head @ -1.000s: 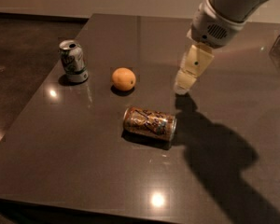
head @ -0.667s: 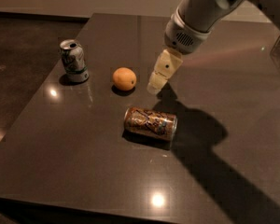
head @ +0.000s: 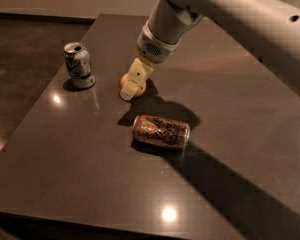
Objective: Pick orange
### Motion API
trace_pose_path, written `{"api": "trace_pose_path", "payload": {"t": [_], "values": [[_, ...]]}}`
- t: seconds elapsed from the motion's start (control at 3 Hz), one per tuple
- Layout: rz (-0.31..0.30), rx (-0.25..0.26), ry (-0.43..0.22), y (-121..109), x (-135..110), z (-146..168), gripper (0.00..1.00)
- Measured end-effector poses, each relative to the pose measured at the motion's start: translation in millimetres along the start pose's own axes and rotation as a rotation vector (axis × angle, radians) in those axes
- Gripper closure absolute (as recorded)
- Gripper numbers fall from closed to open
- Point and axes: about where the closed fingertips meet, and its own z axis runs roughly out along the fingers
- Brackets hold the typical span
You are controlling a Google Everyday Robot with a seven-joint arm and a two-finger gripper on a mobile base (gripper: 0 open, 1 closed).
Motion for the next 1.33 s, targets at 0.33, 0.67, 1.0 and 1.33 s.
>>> {"api": "trace_pose_path", "payload": {"t": [0.33,0.67,1.0,1.33], "values": [[-0.018,-0.003,-0.002,-1.1,-13.5,27.0,0.00],[-0.028,-0.020,-0.008,0.4,-17.5,47.3,0.16],[-0.037,-0.042,-0.007,1.0,-16.5,52.9,0.38],[-0.045,-0.049,-0.016,0.5,-16.7,40.0,0.62]]}}
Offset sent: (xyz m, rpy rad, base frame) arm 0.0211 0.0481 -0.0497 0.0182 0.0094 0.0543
